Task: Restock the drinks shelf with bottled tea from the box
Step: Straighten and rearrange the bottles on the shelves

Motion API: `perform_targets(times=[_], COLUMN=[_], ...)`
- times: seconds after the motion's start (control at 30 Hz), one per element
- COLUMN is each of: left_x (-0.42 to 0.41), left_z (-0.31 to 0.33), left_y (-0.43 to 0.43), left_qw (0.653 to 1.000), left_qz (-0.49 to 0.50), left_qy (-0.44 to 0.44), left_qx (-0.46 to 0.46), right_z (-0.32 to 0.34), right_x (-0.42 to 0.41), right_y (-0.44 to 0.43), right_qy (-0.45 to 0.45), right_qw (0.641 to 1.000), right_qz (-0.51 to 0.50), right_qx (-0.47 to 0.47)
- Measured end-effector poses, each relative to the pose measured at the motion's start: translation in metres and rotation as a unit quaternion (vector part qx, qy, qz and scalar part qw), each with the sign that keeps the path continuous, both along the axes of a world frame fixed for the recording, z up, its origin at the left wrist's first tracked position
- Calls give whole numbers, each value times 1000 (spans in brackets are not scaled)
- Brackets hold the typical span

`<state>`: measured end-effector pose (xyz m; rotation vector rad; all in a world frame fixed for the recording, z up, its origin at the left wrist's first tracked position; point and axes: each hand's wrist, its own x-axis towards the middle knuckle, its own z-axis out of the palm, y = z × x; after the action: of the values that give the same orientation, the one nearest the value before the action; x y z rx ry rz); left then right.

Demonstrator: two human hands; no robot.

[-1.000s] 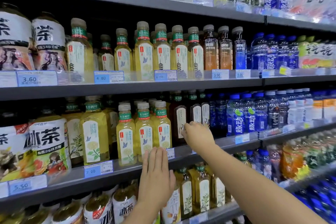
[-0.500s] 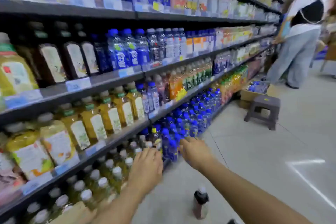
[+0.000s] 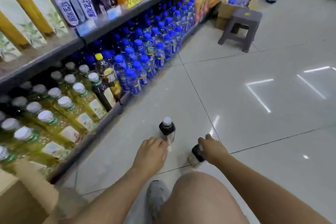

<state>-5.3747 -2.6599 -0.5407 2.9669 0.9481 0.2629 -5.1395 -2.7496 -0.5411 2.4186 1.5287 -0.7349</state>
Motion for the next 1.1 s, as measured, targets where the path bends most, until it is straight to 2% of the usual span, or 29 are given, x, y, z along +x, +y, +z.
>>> perform_targets(times=[0.13,0.3,0.4,0.53,0.6,0.7,0.8,0.97,1.03,1.1], left_x=[-10,-23,-32,-36,-44,-64,-97,-162,-186,-208], left_z=[-15,-3,29,104,151,224,289,388,418,444], left_y=[6,16,13,1,-8,-22,-25,-46,-51,-51], left_qw=[999,997,994,968,952,921,903,918,911,888], left_qz=[27,42,64,135,144,126,159,195,215,252], left_qy=[29,33,19,28,-20,-152,-259,-286,-303,-346], left_qx=[-36,-61,-89,-210,-271,-335,-303,-191,-176,-171], right_z=[-15,10,61,164,223,309,382,482,509,530], right_x=[7,-1,-15,-47,-71,-111,-147,-211,-231,-249], right_y=[7,18,29,39,39,34,32,20,20,22], right_qy=[21,36,6,-29,-47,-65,-68,-51,-18,48], right_qw=[998,999,996,974,952,920,886,843,828,817], right_qz=[-39,15,92,206,273,335,386,443,438,405], right_qx=[-33,-18,4,92,130,192,250,302,350,407])
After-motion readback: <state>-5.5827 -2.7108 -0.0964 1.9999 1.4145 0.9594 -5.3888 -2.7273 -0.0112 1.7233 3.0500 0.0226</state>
